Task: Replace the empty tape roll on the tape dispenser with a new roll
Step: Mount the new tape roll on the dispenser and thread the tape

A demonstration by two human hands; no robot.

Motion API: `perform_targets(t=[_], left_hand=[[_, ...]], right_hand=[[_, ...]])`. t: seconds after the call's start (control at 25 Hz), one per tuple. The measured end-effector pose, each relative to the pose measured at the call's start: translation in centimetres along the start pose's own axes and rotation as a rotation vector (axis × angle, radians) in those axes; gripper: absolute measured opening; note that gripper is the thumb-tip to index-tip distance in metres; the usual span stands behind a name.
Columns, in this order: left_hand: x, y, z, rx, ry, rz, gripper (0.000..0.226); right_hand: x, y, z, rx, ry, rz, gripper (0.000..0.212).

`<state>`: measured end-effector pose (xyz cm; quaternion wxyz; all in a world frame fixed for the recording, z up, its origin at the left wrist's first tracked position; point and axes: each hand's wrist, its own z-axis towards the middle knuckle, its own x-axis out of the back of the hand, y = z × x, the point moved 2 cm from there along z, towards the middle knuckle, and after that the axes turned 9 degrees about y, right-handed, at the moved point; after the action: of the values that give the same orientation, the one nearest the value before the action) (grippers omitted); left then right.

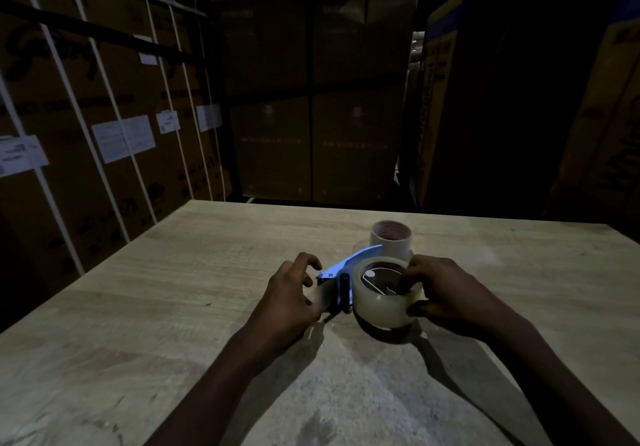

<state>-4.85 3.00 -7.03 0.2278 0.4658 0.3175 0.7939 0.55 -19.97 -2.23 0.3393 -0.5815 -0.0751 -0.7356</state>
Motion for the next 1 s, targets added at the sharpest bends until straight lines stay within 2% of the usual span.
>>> perform_targets(t=[0.24,0.36,0.44,0.56,0.68,1.0], left_hand=[[0.0,-0.5,0.0,-0.013,-0.03,0.038,0.053],[0.0,-0.6,-0.1,-0.015,-0.042,0.027,0.054],[0.1,-0.6,0.0,-0.012,-0.036,0.028,0.055],[0.2,-0.8,0.1,0.002,-0.039,0.035,0.058],[0.3,-1.0,0.2,-0.005,-0.033,0.042,0.059],[0.4,-1.5,0.4,0.002,-0.009,0.005,0.057]], right_hand=[[-0.2,0.4,0.3,0.042,-0.066,0.073,0.04],[0.4,0.7,1.8,0.055,0.08,0.197,0.05],[0.1,0.5,3.7,0.103,0.115,0.1,0.063],[-1.4,-0.6,6.4,0.132,-0.085,-0.187,0.069],[-2.7,-1.4,7.9,0.178,-0.201,-0.425,0.058],[-2.7,-0.5,8.3,0.135,-0.015,-0.502,0.026]])
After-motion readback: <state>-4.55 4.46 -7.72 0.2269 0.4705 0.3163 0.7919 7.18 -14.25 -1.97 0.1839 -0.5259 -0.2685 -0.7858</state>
